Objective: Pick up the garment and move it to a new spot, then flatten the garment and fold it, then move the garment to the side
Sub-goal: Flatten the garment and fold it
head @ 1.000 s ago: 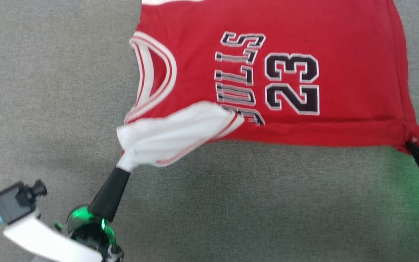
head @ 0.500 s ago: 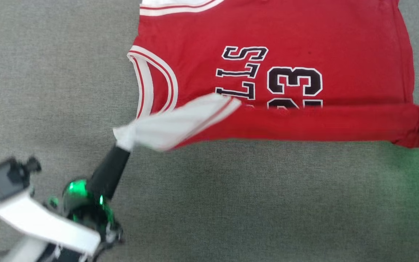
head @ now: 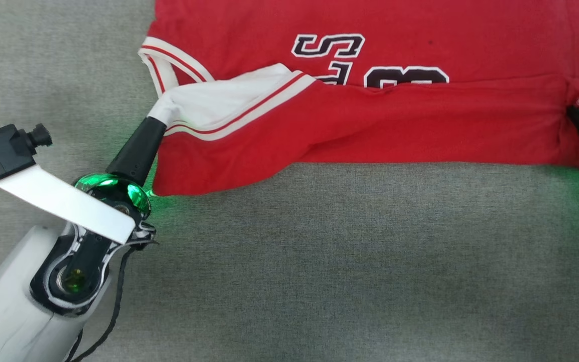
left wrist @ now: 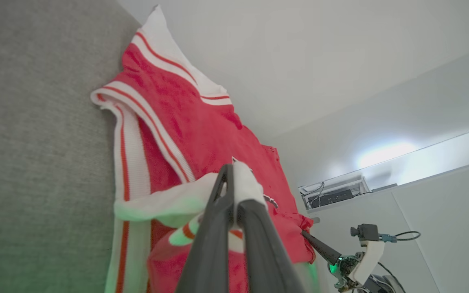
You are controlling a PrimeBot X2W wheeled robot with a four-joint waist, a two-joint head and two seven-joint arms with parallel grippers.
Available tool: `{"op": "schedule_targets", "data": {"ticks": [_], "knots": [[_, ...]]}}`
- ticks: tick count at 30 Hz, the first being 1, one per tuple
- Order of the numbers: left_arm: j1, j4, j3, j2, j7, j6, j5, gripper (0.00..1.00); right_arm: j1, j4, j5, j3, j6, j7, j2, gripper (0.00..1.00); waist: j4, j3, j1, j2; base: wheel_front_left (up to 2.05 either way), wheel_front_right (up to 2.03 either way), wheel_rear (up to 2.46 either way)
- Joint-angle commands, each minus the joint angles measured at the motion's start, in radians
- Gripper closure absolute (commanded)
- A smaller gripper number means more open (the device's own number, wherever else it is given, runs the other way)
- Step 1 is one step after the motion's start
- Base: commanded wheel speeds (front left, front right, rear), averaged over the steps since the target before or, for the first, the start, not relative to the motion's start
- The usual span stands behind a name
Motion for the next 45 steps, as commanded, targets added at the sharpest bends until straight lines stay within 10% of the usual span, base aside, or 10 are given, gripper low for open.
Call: {"op": "schedule_targets", "data": {"ticks": [1,11,12,13,14,15,24,30,39,45], "knots": [[-0.021,0.033,-0.006,-0.002,-0.005,0.001,0.013,1.0,-0.027,0.025,-0.006,0.02,0.0,-0.014,-0.009,1.0,-0.007,0.027,0.0,0.0,0.0,0.0,0.0],[-0.049,0.183,-0.081,0.005,-0.055,0.003,0.058,1.0,-0.045,0.123,0.004,0.097,-0.001,-0.077,-0.032,1.0,0.003,0.044,0.0,0.0,0.0,0.0,0.0],[-0.052,0.19,-0.089,0.015,-0.059,0.004,0.068,0.84,-0.043,0.124,0.006,0.1,-0.001,-0.085,-0.034,1.0,0.004,0.038,0.0,0.0,0.0,0.0,0.0],[-0.059,0.198,-0.101,0.031,-0.064,0.005,0.087,0.64,-0.038,0.124,0.007,0.103,-0.001,-0.092,-0.037,0.88,0.006,0.032,0.0,0.0,0.0,0.0,0.0],[-0.066,0.201,-0.112,0.044,-0.068,0.005,0.099,0.21,-0.032,0.123,0.009,0.106,0.0,-0.099,-0.041,0.58,0.007,0.025,0.0,0.0,0.0,0.0,0.0],[-0.075,0.203,-0.125,0.064,-0.068,0.005,0.113,0.0,-0.025,0.119,0.006,0.108,0.0,-0.111,-0.045,0.0,0.009,0.017,0.0,0.0,0.0,0.0,0.0],[-0.2,0.144,-0.206,0.265,0.017,0.001,0.221,0.0,0.043,0.064,-0.014,0.086,0.0,-0.155,-0.067,0.0,0.033,-0.067,0.0,0.0,0.0,0.0,0.0],[-0.263,0.075,-0.298,0.361,0.336,0.077,0.197,0.0,0.059,0.034,-0.016,0.081,0.0,-0.154,-0.048,0.0,0.029,-0.096,0.0,0.0,0.0,0.0,0.0],[-0.314,0.065,-0.372,0.328,0.631,0.202,0.099,0.0,0.044,0.014,-0.01,0.096,0.0,-0.16,-0.027,0.0,-0.014,-0.062,0.0,0.0,0.0,0.0,0.0],[-0.311,0.158,-0.401,0.269,0.686,0.194,0.07,0.0,0.025,0.011,-0.006,0.101,0.0,-0.169,-0.025,0.0,-0.051,-0.03,0.0,0.0,0.0,0.0,0.0]]}}
